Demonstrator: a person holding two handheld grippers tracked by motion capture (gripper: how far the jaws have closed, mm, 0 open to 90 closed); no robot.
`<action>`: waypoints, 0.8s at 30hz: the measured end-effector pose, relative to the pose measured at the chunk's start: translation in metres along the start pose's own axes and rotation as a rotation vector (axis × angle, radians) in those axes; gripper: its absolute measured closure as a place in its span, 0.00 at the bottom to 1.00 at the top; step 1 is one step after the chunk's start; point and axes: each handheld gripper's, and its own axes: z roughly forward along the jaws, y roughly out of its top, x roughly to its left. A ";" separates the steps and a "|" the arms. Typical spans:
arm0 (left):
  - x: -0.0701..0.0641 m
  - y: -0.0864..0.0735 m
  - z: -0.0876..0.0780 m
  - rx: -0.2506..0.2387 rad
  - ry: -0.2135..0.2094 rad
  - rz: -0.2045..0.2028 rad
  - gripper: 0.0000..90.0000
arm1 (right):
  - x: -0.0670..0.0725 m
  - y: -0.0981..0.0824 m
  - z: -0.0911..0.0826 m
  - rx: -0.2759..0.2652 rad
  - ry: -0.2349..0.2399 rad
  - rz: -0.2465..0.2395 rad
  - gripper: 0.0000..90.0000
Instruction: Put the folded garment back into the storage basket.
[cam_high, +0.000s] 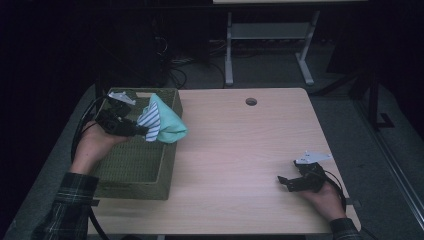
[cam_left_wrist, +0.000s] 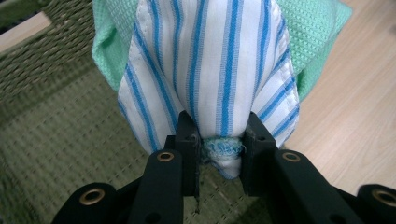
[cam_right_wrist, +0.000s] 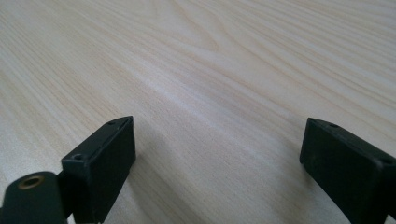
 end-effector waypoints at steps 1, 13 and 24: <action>0.001 -0.002 -0.001 -0.002 0.002 -0.008 0.80 | 0.000 0.000 0.000 0.000 0.000 0.000 0.11; 0.026 -0.027 -0.004 -0.012 0.047 -0.107 0.80 | 0.000 0.000 0.000 0.000 -0.002 0.001 0.11; 0.042 -0.047 0.002 0.010 0.089 -0.188 0.80 | 0.000 0.000 0.000 0.000 -0.002 0.001 0.11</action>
